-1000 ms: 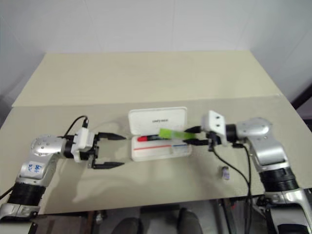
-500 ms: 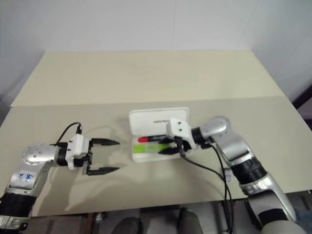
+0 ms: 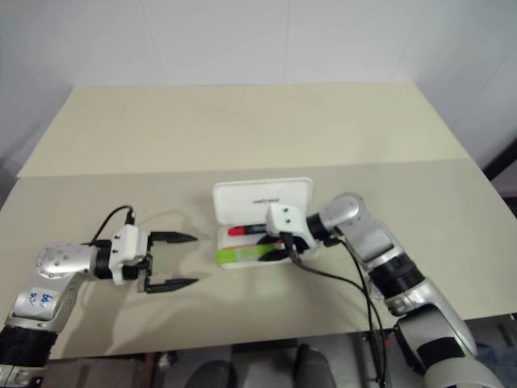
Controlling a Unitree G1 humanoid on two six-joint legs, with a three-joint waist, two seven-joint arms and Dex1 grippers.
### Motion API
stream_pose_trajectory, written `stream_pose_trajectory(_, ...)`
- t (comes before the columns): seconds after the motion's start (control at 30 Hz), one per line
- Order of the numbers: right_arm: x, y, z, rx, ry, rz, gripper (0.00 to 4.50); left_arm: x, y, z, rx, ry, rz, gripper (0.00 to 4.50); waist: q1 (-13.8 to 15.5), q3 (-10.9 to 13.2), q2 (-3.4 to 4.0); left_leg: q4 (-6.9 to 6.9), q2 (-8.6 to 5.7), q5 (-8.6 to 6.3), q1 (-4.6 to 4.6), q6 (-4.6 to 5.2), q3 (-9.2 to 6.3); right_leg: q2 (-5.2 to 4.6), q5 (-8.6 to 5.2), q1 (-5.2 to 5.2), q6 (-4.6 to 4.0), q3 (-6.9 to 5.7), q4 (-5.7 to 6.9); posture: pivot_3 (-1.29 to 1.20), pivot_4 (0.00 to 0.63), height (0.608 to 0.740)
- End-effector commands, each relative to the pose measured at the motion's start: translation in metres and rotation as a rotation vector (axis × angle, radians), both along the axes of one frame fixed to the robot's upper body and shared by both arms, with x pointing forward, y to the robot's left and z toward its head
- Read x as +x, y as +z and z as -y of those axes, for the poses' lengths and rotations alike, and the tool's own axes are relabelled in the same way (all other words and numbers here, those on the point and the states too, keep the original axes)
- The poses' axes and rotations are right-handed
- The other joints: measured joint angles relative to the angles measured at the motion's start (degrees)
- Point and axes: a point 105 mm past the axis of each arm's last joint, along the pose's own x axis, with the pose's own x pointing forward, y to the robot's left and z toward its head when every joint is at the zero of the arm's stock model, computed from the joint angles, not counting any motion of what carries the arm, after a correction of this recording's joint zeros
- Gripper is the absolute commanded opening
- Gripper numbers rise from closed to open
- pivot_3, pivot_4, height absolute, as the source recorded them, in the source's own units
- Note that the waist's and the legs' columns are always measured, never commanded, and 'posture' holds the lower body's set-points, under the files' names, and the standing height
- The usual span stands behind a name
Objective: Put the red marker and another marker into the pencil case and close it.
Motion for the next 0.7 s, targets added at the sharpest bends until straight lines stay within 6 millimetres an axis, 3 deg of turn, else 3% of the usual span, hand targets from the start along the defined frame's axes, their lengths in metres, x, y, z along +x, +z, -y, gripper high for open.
stream_pose_trajectory(0.03, 0.005, 0.014, -0.005, 0.021, 0.020, 0.056, 1.10, -0.001, 0.013, 0.000, -0.007, 0.002, 0.053, 4.50, -0.02, 0.01, 0.01, -0.01, 0.00, 0.00, 0.00, 0.00, 0.01, 0.00, 0.00, -0.01, 0.00, 0.00, 0.00, 0.00, 0.150, 0.740)
stream_pose_trajectory(0.23, 0.007, 0.011, -0.004, 0.006, 0.018, 0.055, 1.10, 0.003, 0.016, -0.001, -0.007, 0.012, 0.065, 4.50, 0.05, 0.01, 0.01, -0.01, 0.02, 0.00, 0.00, 0.00, 0.02, 0.00, 0.00, -0.01, 0.00, -0.04, 0.00, 0.00, 0.150, 0.740)
stream_pose_trajectory(0.53, 0.008, 0.021, -0.005, 0.034, 0.028, 0.076, 4.29, 0.006, 0.019, -0.001, -0.008, 0.013, 0.073, 4.50, -0.01, 0.01, 0.01, 0.00, 0.03, 0.00, 0.01, -0.01, 0.06, 0.00, 0.00, -0.01, -0.01, -0.08, 0.00, 0.00, 0.150, 0.740)
stream_pose_trajectory(0.7, 0.002, 0.053, -0.012, 0.153, 0.039, 0.081, 4.45, 0.009, 0.018, 0.004, -0.016, -0.007, 0.073, 4.50, -0.02, 0.02, 0.03, 0.01, 0.05, 0.00, 0.01, -0.01, 0.06, 0.00, 0.01, -0.01, -0.01, -0.10, 0.00, 0.00, 0.150, 0.740)
